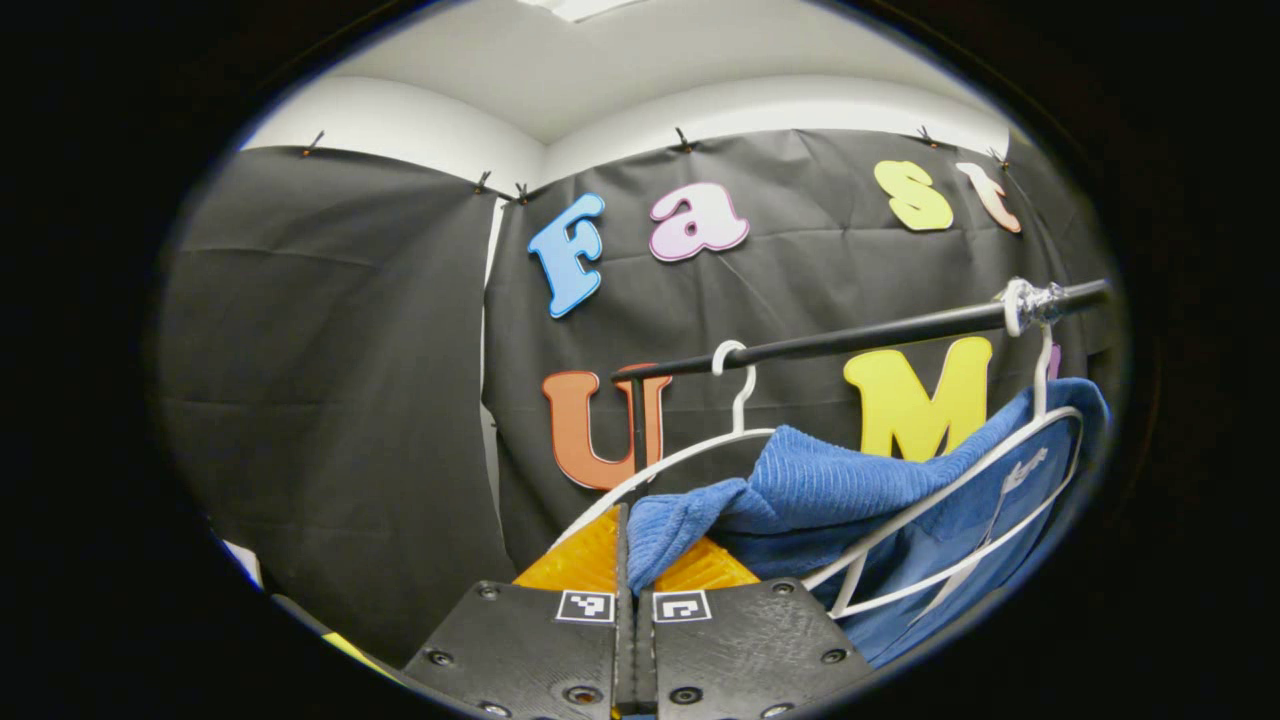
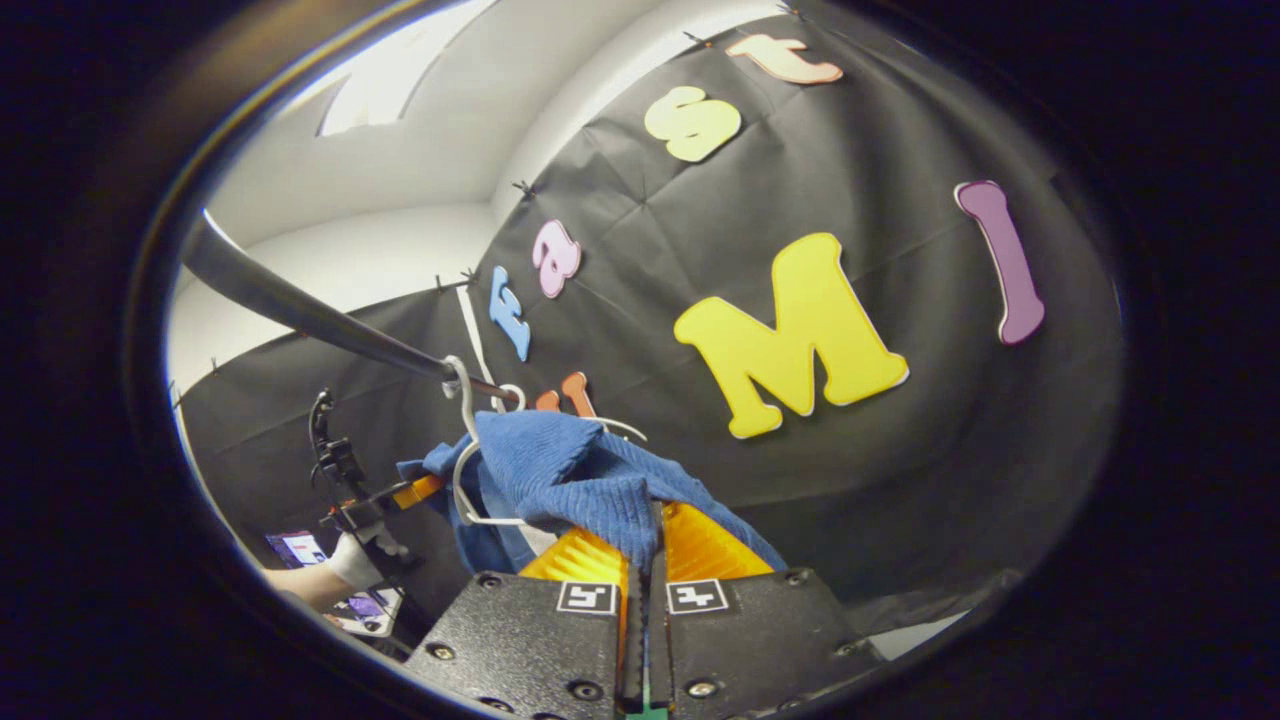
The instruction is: Grasp the clothes on the hanger with both hands and then place them into the laundry hamper below.
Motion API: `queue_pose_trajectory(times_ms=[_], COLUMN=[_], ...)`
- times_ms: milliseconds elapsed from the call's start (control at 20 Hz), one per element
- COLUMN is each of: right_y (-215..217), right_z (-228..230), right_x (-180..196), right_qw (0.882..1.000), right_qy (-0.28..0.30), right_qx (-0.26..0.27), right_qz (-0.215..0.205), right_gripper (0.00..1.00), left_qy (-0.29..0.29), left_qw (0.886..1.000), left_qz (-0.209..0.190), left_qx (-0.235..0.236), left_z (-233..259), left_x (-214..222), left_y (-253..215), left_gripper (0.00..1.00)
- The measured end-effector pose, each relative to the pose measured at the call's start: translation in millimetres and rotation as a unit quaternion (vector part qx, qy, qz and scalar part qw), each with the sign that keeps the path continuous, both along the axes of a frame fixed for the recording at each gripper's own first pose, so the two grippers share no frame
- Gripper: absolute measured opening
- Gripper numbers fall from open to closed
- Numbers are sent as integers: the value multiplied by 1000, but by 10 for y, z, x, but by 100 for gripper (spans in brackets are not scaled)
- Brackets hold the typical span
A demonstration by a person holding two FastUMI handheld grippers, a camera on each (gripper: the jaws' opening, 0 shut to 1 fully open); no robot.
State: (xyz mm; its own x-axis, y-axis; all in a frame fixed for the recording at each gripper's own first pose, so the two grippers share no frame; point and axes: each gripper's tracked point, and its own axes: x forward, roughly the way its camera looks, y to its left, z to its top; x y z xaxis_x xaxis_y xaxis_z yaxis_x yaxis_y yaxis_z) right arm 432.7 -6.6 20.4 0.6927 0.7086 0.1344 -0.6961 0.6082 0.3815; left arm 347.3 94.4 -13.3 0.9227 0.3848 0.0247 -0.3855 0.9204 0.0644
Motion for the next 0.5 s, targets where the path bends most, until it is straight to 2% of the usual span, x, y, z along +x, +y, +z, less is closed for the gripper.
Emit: queue_pose_trajectory(times_ms=[150,300,400,500], right_y=[-46,-125,-81,-81], right_z=[103,236,201,251], right_x=[104,253,310,303], right_qw=[999,991,990,992], right_qy=[-25,-77,-78,-73], right_qx=[4,-7,-12,14], right_qz=[-36,-106,-113,-99], right_gripper=[5,5,5,5], left_qy=[-5,-7,-6,-7], left_qw=[1000,1000,1000,1000], left_qz=[-3,-9,-8,-10], left_qx=[-7,-7,-6,-23], left_z=[65,78,70,54], left_x=[24,24,14,20], left_y=[-2,-31,-12,-10], left_gripper=[1,0,0,0])
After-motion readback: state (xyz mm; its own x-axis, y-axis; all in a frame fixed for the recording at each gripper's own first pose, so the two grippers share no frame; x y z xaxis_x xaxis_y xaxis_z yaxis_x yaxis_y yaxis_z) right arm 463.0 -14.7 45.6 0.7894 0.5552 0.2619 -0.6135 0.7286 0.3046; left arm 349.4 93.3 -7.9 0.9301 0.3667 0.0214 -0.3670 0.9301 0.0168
